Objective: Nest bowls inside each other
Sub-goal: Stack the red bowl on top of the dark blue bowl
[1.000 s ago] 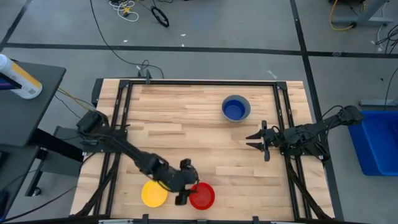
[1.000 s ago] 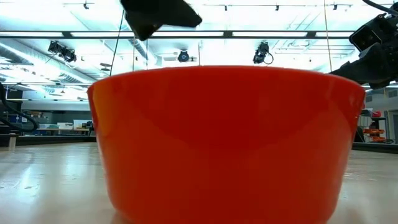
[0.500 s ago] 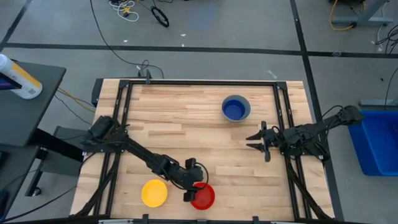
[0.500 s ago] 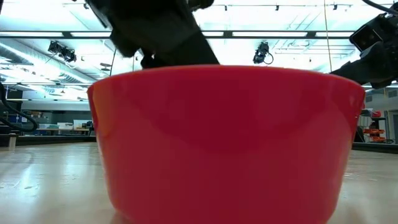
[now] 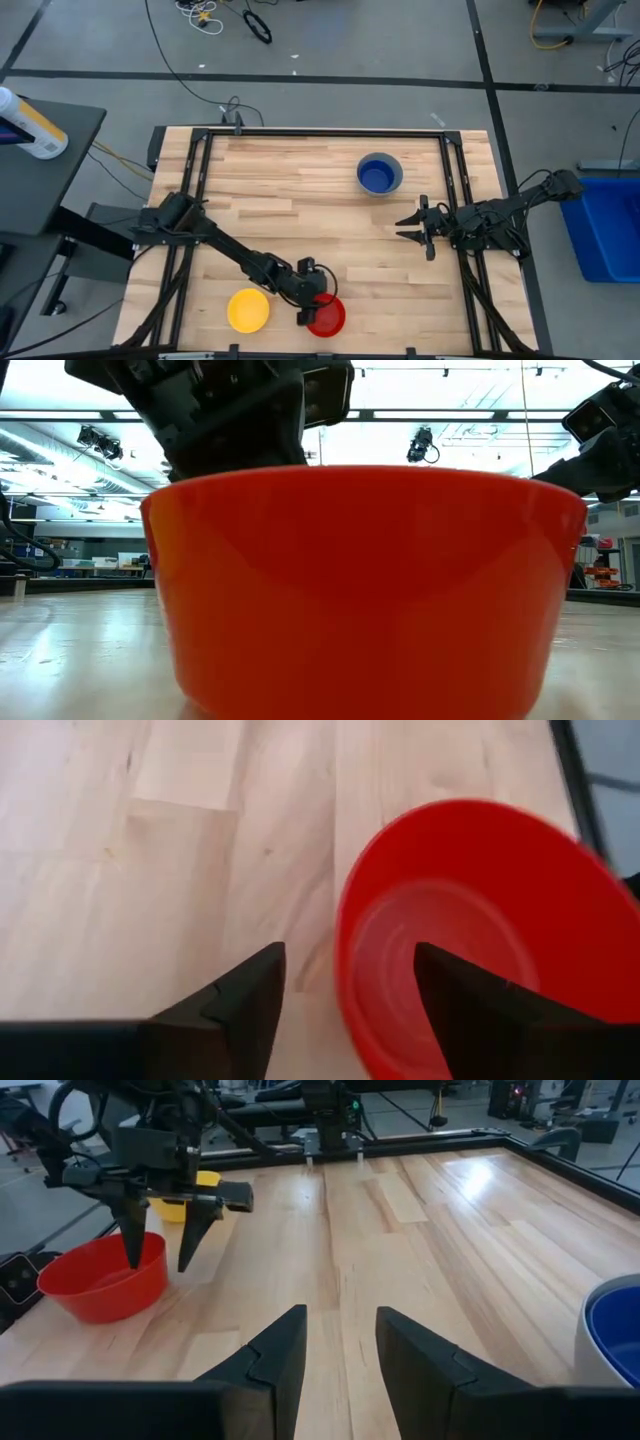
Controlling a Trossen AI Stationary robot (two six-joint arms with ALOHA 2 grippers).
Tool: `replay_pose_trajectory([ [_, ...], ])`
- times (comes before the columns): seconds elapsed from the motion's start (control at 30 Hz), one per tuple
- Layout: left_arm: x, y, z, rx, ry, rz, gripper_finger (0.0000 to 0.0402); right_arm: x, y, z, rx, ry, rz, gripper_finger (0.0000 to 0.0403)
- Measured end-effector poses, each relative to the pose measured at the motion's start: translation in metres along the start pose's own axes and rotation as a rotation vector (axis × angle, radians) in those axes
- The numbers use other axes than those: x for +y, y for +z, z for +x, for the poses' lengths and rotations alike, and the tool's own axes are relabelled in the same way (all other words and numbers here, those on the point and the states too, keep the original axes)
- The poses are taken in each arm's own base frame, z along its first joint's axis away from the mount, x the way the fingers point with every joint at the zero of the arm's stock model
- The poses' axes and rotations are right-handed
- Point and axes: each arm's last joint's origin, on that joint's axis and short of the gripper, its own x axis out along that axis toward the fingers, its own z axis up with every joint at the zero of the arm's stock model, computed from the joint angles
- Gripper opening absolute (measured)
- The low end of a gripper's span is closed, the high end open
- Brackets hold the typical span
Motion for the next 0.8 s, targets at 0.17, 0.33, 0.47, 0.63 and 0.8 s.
replay_pose_trajectory([
  [0.17,0.003,0.0,0.0,0.015,0.009,0.034,0.0143,0.0,0.0,0.0,0.0,0.0,0.001,0.0131],
  [0.33,0.004,0.001,0.001,0.006,0.019,0.095,0.0018,0.0,0.0,0.0,0.0,0.0,0.006,0.0129],
  [0.47,0.013,0.007,0.003,-0.006,0.043,0.12,0.0008,0.0,0.0,0.0,0.0,0.0,0.006,0.0131],
  [0.63,0.045,0.032,0.008,-0.117,0.129,0.177,0.0006,0.0,0.0,0.0,0.0,0.0,0.005,0.0133],
  [0.8,0.11,0.072,0.007,-0.236,0.175,0.223,0.0006,0.0,0.0,0.0,0.0,0.0,0.004,0.0131],
])
